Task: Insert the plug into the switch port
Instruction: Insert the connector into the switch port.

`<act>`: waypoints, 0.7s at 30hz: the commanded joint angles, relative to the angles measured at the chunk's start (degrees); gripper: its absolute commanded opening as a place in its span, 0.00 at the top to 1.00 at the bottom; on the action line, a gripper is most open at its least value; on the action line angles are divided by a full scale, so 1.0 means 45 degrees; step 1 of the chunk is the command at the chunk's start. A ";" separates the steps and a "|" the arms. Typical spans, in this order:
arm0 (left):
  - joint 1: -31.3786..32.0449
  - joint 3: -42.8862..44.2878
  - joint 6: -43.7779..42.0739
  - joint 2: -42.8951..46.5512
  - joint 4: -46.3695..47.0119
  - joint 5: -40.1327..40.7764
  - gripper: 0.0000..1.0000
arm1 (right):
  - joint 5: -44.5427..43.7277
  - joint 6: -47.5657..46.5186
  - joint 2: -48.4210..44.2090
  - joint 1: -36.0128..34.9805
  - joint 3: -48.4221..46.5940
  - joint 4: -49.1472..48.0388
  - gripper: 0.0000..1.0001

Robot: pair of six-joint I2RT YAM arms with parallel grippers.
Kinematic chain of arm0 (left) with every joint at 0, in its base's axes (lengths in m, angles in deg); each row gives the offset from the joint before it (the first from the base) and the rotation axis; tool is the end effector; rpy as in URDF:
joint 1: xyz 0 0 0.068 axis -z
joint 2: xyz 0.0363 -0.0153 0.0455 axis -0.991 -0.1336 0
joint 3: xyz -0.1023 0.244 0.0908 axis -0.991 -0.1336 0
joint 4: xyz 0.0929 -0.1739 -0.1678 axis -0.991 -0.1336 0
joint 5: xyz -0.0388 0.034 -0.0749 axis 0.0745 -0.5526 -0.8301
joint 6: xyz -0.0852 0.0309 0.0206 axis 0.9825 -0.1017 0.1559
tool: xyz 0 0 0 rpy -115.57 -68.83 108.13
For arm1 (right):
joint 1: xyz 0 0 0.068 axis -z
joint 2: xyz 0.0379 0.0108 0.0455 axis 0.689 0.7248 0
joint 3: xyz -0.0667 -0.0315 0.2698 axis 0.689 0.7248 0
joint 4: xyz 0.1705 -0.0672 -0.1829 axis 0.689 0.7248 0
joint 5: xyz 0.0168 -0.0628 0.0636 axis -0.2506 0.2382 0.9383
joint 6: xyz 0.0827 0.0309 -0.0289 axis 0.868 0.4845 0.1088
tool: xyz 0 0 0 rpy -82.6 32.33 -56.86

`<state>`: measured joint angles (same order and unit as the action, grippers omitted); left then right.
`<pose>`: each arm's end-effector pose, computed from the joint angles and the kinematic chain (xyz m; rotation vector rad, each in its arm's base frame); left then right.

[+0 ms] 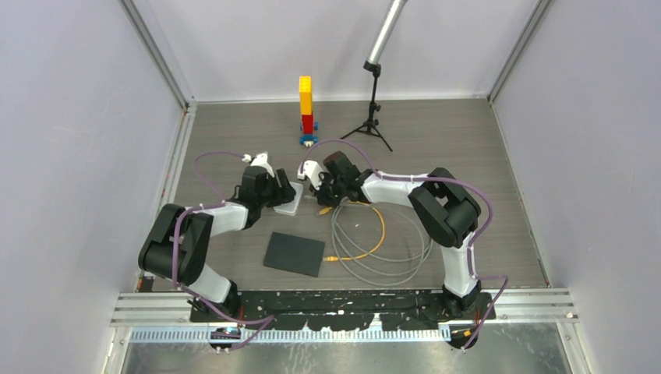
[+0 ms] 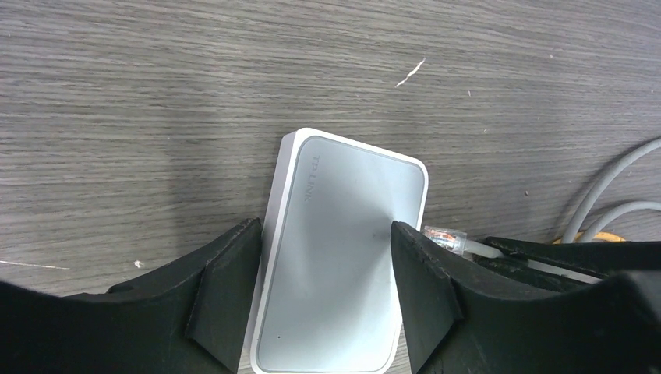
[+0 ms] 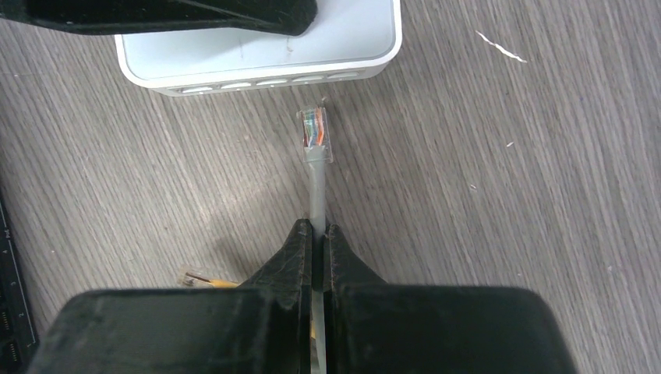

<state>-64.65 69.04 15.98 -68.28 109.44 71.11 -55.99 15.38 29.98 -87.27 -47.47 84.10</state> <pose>0.3079 -0.1021 0.1267 -0.2056 2.2347 -0.5063 0.3135 0.3311 0.1253 -1.4238 1.9306 0.4980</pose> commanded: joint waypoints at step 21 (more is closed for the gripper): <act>0.0096 0.0099 -0.0099 -0.0425 0.0025 -0.0245 0.37 | 0.0364 0.0225 0.0410 -0.0058 -0.0915 -0.0080 0.99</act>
<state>-64.65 69.04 15.98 -68.78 110.36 70.92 -55.56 15.65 31.16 -87.21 -49.61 85.58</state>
